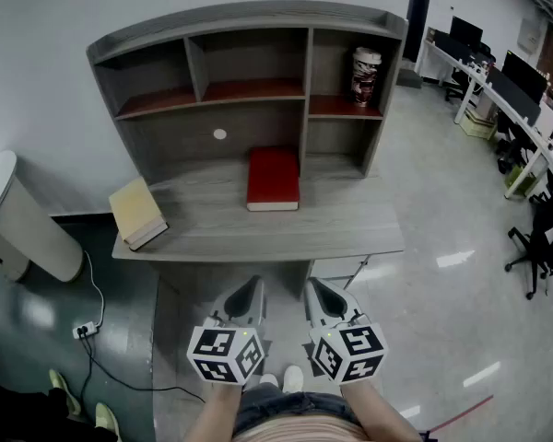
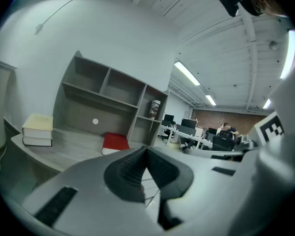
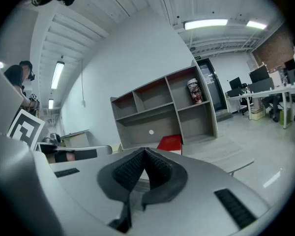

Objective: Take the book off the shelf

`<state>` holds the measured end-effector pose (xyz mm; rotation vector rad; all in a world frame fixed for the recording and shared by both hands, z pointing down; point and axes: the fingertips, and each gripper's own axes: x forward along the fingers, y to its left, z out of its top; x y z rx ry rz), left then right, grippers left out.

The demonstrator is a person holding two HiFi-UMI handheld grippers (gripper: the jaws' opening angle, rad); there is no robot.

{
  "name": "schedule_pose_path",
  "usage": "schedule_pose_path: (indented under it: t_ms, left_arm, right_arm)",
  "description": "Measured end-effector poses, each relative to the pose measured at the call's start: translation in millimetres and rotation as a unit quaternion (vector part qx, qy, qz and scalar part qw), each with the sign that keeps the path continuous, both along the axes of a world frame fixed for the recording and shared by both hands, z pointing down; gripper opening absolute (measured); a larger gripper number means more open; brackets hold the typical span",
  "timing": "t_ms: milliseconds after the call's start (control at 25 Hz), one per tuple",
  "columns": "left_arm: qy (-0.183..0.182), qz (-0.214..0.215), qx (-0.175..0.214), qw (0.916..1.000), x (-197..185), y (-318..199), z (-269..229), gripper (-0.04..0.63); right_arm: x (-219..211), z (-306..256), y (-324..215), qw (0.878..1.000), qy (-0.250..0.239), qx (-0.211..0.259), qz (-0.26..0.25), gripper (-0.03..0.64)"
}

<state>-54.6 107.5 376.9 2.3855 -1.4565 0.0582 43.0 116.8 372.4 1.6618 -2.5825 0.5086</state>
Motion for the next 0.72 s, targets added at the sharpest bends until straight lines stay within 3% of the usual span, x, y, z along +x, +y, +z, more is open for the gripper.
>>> schedule_pose_path:
  t_ms: [720]
  left_arm:
    - [-0.004, 0.011, -0.010, 0.9999, 9.1, -13.6, 4.1, 0.011]
  right_arm:
    - [2.5, 3.3, -13.4, 1.000, 0.001, -0.004, -0.003, 0.008]
